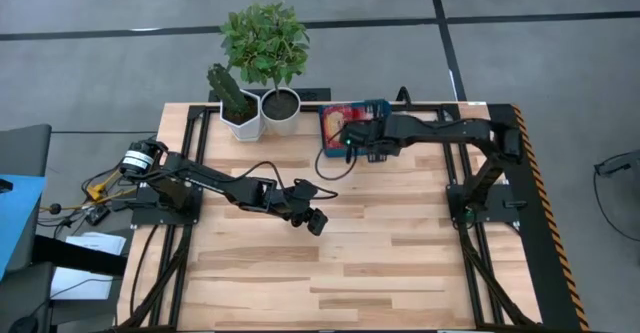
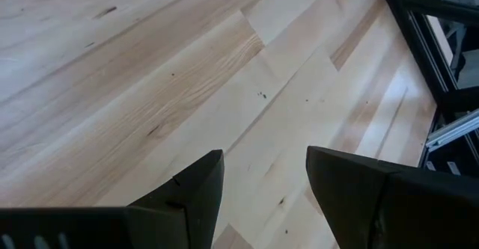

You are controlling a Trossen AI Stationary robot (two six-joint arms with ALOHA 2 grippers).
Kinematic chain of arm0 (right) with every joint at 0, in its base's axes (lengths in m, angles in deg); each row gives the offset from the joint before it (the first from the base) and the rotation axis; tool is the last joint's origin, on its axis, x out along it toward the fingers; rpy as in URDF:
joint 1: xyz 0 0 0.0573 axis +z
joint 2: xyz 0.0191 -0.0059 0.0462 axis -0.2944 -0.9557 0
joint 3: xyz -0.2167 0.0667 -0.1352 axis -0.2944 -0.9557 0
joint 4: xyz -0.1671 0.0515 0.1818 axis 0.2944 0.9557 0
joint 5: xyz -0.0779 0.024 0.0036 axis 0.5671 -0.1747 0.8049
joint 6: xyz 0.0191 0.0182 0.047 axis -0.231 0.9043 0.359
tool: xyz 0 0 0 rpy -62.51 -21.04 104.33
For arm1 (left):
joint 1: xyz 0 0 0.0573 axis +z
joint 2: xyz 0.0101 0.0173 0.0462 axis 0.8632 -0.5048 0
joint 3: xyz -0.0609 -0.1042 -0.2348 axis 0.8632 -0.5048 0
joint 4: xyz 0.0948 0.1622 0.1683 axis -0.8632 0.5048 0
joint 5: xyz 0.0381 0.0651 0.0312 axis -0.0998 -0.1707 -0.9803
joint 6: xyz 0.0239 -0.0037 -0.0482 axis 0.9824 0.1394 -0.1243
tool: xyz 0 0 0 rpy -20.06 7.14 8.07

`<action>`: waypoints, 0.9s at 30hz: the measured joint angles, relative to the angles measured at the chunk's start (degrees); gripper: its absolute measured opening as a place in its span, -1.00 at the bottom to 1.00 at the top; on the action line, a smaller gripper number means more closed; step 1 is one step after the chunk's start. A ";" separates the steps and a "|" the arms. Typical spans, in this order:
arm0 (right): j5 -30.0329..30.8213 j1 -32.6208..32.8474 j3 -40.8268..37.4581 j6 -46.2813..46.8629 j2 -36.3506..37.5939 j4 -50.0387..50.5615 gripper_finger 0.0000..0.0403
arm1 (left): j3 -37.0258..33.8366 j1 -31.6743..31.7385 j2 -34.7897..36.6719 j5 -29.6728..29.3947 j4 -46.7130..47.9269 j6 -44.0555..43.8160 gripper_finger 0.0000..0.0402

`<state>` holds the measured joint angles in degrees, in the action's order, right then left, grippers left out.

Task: Sort popcorn bags into baskets
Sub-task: Put the red popcorn bag into the blue container

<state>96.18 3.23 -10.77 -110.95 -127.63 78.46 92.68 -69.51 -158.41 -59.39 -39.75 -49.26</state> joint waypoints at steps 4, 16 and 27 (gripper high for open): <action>-3.68 1.03 -0.16 1.53 -0.11 1.86 -0.99 | 0.00 0.00 0.00 -0.02 -0.02 0.23 -0.09; -12.38 -2.37 -2.34 -1.12 -0.09 1.05 -0.98 | 0.00 0.00 0.02 -0.05 0.89 0.26 -0.09; -16.64 -7.41 -5.34 -5.57 -0.07 -1.61 -0.80 | 0.00 -0.01 0.02 -1.07 1.27 0.49 -0.09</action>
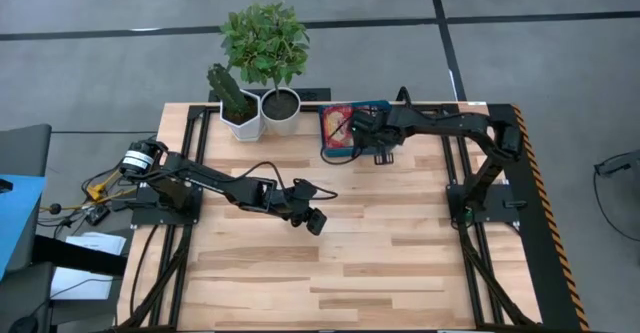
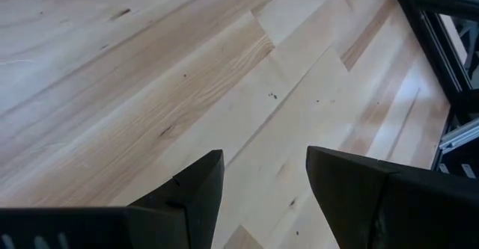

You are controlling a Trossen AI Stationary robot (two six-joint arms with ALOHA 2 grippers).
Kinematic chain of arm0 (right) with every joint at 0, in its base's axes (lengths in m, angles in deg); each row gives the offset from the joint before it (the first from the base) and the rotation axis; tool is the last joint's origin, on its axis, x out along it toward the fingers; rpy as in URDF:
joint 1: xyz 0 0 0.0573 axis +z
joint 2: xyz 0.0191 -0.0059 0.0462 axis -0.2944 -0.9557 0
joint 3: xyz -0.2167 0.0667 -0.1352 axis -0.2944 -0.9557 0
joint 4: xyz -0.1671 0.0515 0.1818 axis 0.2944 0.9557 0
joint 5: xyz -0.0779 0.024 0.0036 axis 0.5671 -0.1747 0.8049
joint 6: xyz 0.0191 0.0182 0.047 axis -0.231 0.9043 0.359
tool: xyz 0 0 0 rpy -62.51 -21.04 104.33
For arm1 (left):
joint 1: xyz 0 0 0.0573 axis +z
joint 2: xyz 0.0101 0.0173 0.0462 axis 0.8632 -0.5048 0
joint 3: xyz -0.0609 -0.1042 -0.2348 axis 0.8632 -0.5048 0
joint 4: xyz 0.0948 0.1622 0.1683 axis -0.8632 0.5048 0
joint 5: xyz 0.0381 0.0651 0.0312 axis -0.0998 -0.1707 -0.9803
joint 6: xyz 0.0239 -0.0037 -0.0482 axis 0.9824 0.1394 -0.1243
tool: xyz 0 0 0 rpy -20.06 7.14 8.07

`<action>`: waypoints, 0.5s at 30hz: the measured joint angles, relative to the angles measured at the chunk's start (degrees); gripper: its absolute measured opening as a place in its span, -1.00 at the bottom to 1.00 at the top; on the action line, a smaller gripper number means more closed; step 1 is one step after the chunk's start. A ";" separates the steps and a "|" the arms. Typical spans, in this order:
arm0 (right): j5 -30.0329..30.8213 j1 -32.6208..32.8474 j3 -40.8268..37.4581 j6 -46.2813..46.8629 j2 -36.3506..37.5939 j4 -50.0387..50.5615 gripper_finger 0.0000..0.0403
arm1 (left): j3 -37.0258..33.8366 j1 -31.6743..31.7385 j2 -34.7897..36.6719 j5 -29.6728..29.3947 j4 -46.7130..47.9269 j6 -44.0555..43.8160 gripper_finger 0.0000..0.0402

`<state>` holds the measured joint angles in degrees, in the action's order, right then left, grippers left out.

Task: Sort popcorn bags into baskets
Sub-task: Put the red popcorn bag into the blue container

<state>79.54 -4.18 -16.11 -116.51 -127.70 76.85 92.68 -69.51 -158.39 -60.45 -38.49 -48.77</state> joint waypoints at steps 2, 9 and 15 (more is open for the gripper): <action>-0.75 -0.29 0.00 -1.55 0.00 -1.38 -0.77 | 0.00 0.01 0.00 -0.03 0.00 0.34 -0.09; -7.29 -1.24 0.00 -2.75 0.02 -6.40 -0.61 | 0.00 -0.02 0.00 -0.06 0.02 0.73 -0.09; -7.24 -3.29 0.00 -2.66 0.02 -7.07 -0.36 | 0.00 -0.02 0.00 -0.07 0.07 0.97 -0.09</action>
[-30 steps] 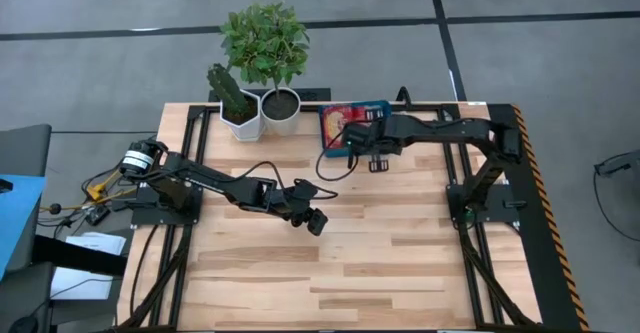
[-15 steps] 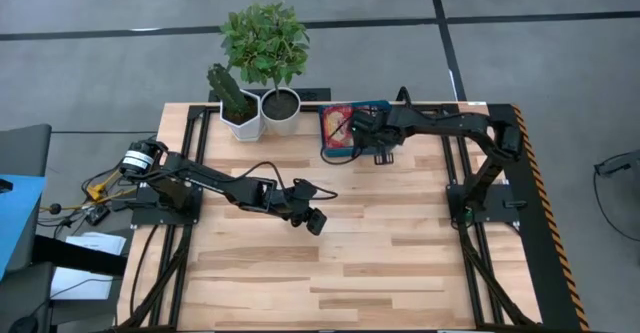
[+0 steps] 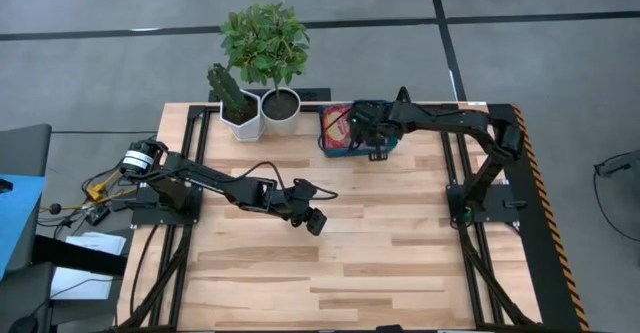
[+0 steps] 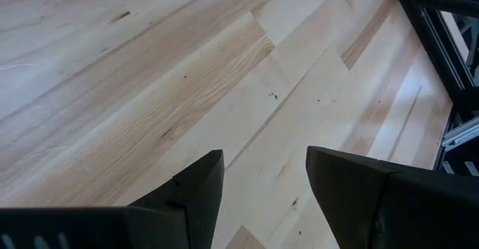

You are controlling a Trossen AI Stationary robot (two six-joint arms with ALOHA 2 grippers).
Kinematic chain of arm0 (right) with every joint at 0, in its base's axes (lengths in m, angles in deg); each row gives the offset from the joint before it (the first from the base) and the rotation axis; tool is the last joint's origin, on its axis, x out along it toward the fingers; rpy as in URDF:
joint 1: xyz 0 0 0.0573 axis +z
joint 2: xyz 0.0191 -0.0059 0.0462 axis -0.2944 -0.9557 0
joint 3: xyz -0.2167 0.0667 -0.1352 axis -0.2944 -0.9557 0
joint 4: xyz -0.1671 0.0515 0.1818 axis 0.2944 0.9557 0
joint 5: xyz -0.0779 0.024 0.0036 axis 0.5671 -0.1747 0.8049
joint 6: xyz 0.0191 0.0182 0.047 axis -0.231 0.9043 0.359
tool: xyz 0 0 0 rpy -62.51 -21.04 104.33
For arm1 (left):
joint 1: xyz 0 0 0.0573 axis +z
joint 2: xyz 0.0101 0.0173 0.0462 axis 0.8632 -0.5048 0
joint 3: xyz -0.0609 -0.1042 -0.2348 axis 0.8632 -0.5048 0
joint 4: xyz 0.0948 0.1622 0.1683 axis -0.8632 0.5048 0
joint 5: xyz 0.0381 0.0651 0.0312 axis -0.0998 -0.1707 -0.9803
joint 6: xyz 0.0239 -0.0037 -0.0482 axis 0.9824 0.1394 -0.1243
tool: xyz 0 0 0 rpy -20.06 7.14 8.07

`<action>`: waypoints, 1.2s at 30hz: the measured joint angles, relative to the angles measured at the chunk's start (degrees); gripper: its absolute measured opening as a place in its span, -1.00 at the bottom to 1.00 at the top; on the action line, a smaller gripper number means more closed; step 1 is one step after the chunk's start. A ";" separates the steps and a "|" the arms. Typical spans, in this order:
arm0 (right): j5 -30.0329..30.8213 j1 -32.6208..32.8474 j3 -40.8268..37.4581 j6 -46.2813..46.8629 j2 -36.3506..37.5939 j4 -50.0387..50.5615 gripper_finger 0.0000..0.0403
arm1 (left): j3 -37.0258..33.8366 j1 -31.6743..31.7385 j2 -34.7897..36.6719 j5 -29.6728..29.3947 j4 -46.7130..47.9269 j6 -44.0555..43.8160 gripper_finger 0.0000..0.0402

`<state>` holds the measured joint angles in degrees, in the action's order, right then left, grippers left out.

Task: Sort popcorn bags into baskets
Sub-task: Put the red popcorn bag into the blue container

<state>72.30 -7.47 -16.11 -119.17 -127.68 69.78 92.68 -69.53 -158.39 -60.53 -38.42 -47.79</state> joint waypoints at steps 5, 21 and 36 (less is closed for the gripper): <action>0.78 -1.50 0.00 4.38 0.03 2.42 -0.15 | 0.00 0.01 0.00 0.04 0.52 0.00 -0.09; -13.63 -1.76 -0.23 4.63 0.54 5.95 -0.44 | 0.00 0.00 0.00 -0.12 1.26 -0.04 -0.09; -7.69 -6.57 -0.76 2.52 -4.19 5.76 -0.55 | 0.00 0.02 0.00 -0.26 2.05 -0.28 -0.09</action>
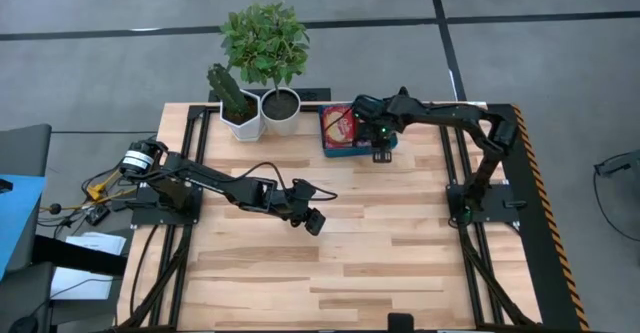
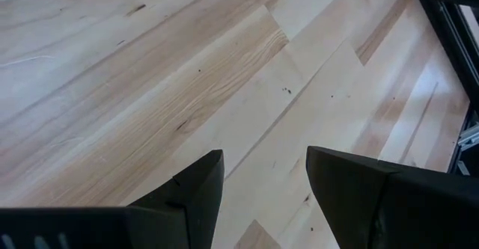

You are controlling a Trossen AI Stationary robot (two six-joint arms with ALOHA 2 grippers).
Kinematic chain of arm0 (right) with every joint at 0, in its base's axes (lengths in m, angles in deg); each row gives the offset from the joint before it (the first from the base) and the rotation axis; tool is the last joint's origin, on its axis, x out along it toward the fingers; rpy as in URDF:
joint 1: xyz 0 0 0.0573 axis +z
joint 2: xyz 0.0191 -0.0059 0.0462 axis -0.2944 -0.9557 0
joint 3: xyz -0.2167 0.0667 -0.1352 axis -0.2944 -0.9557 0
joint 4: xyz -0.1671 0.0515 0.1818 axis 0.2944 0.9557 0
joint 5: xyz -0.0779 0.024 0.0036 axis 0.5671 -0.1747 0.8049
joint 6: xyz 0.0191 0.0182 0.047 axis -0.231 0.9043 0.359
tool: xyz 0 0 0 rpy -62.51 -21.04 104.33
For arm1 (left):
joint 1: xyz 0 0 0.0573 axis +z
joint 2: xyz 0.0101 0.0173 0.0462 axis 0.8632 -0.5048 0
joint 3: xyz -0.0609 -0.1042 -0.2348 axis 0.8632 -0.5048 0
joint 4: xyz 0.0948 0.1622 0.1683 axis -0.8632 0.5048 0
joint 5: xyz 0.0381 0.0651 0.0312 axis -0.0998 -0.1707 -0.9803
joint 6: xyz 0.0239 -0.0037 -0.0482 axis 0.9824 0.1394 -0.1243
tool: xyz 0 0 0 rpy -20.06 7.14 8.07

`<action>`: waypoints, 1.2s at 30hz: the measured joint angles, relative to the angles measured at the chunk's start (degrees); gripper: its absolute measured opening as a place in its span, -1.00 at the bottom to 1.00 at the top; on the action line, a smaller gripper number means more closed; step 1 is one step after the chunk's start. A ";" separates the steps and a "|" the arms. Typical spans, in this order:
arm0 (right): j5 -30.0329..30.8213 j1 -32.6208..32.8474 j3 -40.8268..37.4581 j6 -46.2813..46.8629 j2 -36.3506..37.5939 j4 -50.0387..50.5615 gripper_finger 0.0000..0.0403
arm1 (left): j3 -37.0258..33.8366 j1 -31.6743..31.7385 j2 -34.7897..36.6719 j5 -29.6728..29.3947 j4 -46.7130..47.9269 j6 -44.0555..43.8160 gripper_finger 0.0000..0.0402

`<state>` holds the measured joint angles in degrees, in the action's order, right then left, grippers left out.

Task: Sort popcorn bags into baskets
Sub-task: Put the red popcorn bag into the blue container, then return to Home Position

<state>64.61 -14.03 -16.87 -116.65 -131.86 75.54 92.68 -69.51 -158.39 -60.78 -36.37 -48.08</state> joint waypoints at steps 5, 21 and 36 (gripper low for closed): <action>9.19 -0.29 0.95 -2.48 -0.03 -3.49 -0.55 | 0.00 0.13 0.00 -1.14 0.07 -0.02 -0.09; -6.10 1.72 1.37 5.48 20.01 0.88 -0.55 | 0.00 0.61 14.70 -5.14 -1.95 16.04 -0.09; -17.74 16.58 -12.67 32.95 57.24 -15.26 -0.54 | -2.38 -2.91 38.01 8.27 -8.30 47.92 -0.09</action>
<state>46.87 2.55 -29.54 -83.70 -74.62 60.28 90.30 -72.42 -120.38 -52.51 -44.66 -0.16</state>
